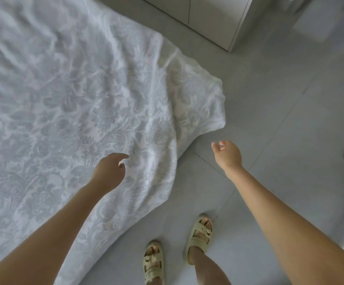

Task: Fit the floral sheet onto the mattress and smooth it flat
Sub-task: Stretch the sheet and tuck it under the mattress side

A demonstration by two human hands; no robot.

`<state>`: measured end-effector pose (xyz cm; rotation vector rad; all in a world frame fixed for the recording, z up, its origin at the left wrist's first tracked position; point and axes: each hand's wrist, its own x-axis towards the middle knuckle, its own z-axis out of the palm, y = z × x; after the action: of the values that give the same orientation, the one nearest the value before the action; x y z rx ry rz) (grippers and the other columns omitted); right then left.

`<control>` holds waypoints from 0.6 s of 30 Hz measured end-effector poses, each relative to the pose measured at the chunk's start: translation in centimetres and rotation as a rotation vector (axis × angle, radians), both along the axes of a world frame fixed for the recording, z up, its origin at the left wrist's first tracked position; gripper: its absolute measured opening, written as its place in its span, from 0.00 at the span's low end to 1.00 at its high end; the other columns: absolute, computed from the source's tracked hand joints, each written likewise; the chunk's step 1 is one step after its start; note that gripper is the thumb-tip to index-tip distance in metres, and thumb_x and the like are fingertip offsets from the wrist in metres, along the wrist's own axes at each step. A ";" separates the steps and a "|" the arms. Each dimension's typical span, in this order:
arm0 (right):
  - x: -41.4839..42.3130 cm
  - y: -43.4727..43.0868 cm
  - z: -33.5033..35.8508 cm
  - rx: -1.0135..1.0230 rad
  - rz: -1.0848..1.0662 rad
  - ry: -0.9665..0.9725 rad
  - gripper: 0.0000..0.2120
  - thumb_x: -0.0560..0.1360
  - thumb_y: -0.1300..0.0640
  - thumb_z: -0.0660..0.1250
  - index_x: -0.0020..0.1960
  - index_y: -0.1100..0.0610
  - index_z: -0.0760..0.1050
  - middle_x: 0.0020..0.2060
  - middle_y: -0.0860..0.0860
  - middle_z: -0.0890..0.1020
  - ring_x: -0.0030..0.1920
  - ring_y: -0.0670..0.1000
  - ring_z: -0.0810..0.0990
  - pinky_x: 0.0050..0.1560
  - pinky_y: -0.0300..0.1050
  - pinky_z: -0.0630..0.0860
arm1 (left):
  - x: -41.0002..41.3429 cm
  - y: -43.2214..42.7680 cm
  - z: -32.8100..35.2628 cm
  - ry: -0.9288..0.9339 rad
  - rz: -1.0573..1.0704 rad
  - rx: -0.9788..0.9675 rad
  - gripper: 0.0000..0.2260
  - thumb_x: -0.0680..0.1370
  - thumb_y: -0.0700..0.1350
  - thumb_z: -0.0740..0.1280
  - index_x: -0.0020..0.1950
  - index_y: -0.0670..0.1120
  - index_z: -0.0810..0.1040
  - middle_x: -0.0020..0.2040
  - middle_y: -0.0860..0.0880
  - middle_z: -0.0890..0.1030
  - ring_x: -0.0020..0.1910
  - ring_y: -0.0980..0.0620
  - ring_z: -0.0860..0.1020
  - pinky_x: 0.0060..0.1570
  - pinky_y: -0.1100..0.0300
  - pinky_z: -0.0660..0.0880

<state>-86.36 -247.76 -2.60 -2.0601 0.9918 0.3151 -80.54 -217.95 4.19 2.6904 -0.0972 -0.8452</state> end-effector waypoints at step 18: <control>15.7 -12.6 -4.7 0.351 -0.001 0.102 0.14 0.76 0.56 0.66 0.34 0.60 0.72 0.32 0.55 0.76 0.34 0.55 0.75 0.36 0.46 0.70 | 18.4 -17.1 1.5 -0.192 -0.047 -0.134 0.17 0.80 0.41 0.60 0.68 0.49 0.71 0.68 0.48 0.73 0.65 0.46 0.73 0.63 0.55 0.67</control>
<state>-70.63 -260.34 -7.27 -1.7390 0.9240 0.5574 -62.13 -235.07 5.69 2.6444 -0.2520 -0.5692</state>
